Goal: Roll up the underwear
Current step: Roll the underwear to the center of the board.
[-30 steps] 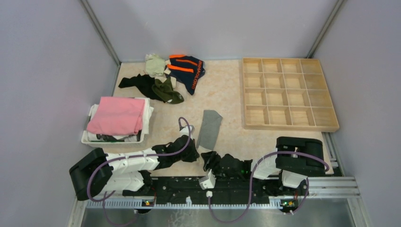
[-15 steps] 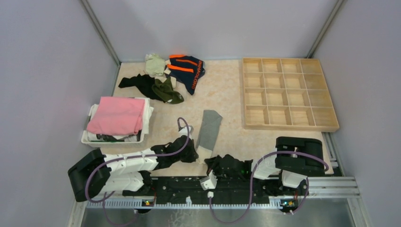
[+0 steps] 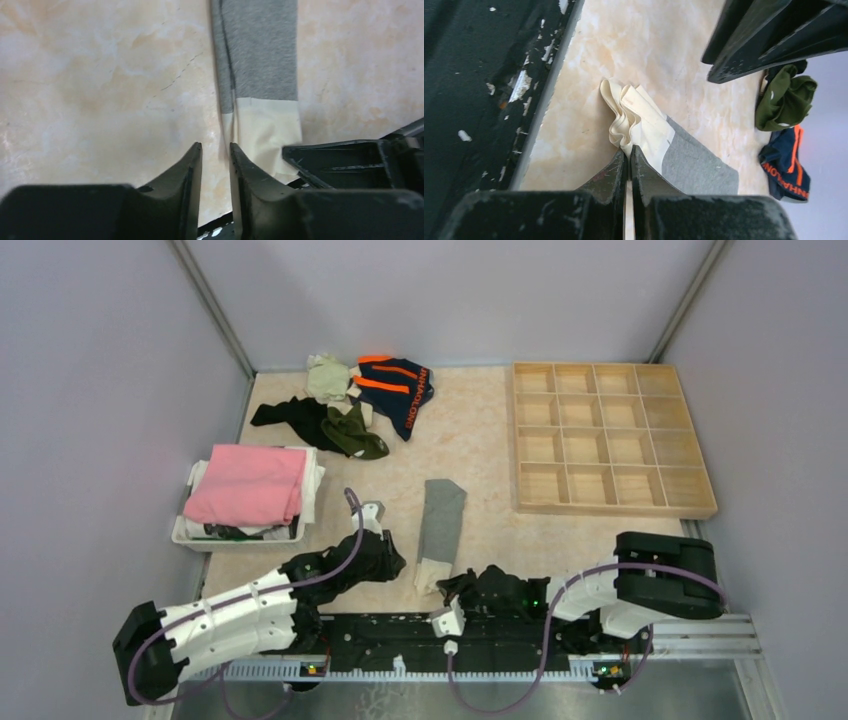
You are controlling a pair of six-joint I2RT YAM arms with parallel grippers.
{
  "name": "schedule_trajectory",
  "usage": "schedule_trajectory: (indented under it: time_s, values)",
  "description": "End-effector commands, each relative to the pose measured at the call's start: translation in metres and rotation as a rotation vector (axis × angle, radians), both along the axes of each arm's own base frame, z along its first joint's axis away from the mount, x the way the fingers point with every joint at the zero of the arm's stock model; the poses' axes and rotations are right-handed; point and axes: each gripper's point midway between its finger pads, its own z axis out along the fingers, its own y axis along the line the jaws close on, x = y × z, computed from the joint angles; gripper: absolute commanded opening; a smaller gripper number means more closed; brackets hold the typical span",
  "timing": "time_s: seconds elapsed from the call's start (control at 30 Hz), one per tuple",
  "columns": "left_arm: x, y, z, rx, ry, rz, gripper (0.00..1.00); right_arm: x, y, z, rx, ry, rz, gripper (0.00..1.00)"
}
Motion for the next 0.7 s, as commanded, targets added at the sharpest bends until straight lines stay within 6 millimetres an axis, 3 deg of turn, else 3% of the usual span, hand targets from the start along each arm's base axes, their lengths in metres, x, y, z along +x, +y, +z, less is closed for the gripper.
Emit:
schedule_trajectory:
  time_s: [0.0, 0.23, 0.33, 0.5, 0.67]
  values:
    - [0.005, -0.027, 0.027, -0.101, -0.111, -0.131, 0.28, -0.006, -0.002, 0.006, 0.057, 0.093, -0.019, 0.0]
    - [0.003, -0.072, 0.044, -0.233, -0.213, -0.333, 0.09, -0.009, -0.004, 0.012, 0.113, 0.157, -0.051, 0.0]
    - [0.001, -0.086, 0.046, -0.24, -0.22, -0.404, 0.08, -0.01, -0.005, 0.013, 0.127, 0.181, -0.061, 0.0]
    - [0.003, -0.093, 0.023, -0.192, -0.185, -0.427, 0.03, -0.012, -0.008, 0.016, 0.159, 0.214, -0.076, 0.0]
    - [0.0, -0.086, -0.006, -0.143, -0.122, -0.404, 0.0, -0.015, -0.011, 0.018, 0.185, 0.279, -0.104, 0.0]
